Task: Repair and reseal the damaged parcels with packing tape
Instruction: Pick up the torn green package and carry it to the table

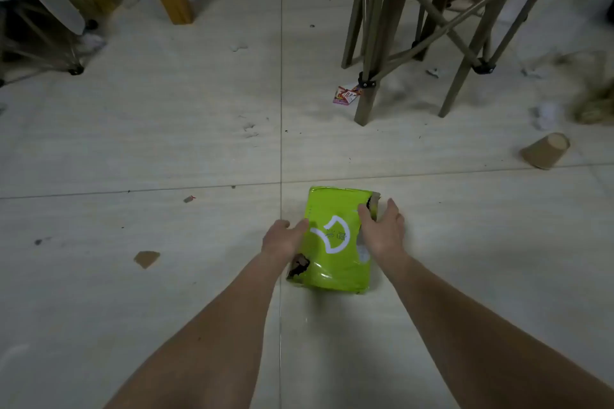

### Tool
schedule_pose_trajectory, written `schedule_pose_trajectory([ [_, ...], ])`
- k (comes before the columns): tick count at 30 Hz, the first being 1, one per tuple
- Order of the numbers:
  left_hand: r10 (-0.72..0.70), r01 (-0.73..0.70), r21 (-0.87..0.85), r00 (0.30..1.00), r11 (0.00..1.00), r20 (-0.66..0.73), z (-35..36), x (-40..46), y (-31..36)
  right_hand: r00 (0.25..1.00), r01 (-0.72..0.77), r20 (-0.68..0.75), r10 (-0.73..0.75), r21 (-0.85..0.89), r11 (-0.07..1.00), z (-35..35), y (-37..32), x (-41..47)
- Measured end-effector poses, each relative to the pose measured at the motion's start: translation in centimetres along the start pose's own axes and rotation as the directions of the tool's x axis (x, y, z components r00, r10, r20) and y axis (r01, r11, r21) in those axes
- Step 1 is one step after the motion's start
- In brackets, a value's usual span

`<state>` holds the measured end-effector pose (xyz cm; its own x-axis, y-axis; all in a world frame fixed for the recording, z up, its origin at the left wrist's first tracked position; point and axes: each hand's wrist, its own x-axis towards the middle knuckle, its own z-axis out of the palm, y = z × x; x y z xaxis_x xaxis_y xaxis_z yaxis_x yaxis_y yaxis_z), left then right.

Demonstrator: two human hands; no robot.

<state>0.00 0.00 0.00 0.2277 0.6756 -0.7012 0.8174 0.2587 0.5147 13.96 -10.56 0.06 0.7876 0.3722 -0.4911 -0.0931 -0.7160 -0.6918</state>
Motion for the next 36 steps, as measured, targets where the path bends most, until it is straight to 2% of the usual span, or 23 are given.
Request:
schedule_pose_trajectory([
  [4,-0.036,0.054,-0.124,0.989,0.991,0.145,1.1,-0.7,-0.9,0.986,-0.159,0.081,0.148,0.164,0.973,1.3,1.6,0.4],
  [6,-0.014,0.043,-0.158,0.983,0.986,0.182,1.5,-1.1,-1.1,0.975,-0.186,0.166,0.146,0.259,0.948,1.6,1.6,-0.3],
  [9,0.069,-0.038,-0.205,0.987,0.978,0.148,1.1,-1.9,-0.6,0.974,-0.145,0.213,0.070,0.358,0.923,1.4,0.5,-0.7],
  [13,0.111,-0.094,-0.240,0.992,0.966,0.058,-0.9,-3.9,0.6,0.976,-0.053,0.213,-0.036,0.397,0.916,0.5,-2.7,-1.7],
  [17,0.082,-0.083,-0.174,0.997,0.981,-0.011,-3.8,-7.6,1.7,0.974,-0.072,0.225,-0.027,0.419,0.905,-1.8,-5.3,-4.8],
  [20,0.086,-0.086,-0.186,0.996,0.979,-0.010,-6.8,-12.8,3.8,0.970,-0.105,0.244,-0.008,0.447,0.888,-4.7,-8.1,-8.3],
  [23,0.100,-0.084,-0.291,0.994,0.953,0.039,-10.1,-18.2,6.2,0.960,-0.166,0.277,0.034,0.471,0.866,-8.3,-12.1,-11.9],
  [26,0.111,-0.021,-0.503,0.982,0.864,0.150,-13.7,-24.1,9.6,0.946,-0.211,0.317,0.062,0.462,0.862,-12.3,-16.6,-15.6],
  [29,0.107,0.038,-0.606,0.974,0.794,0.200,-17.3,-29.7,12.8,0.937,-0.213,0.346,0.047,0.460,0.862,-16.2,-20.8,-18.6],
  [33,0.138,0.043,-0.678,0.968,0.733,0.210,-21.9,-37.2,17.2,0.929,-0.204,0.370,0.021,0.463,0.863,-22.5,-27.6,-23.6],
  [36,0.167,0.003,-0.660,0.967,0.751,0.194,-25.0,-42.9,20.4,0.912,-0.208,0.409,-0.009,0.483,0.851,-27.1,-31.6,-26.9],
])
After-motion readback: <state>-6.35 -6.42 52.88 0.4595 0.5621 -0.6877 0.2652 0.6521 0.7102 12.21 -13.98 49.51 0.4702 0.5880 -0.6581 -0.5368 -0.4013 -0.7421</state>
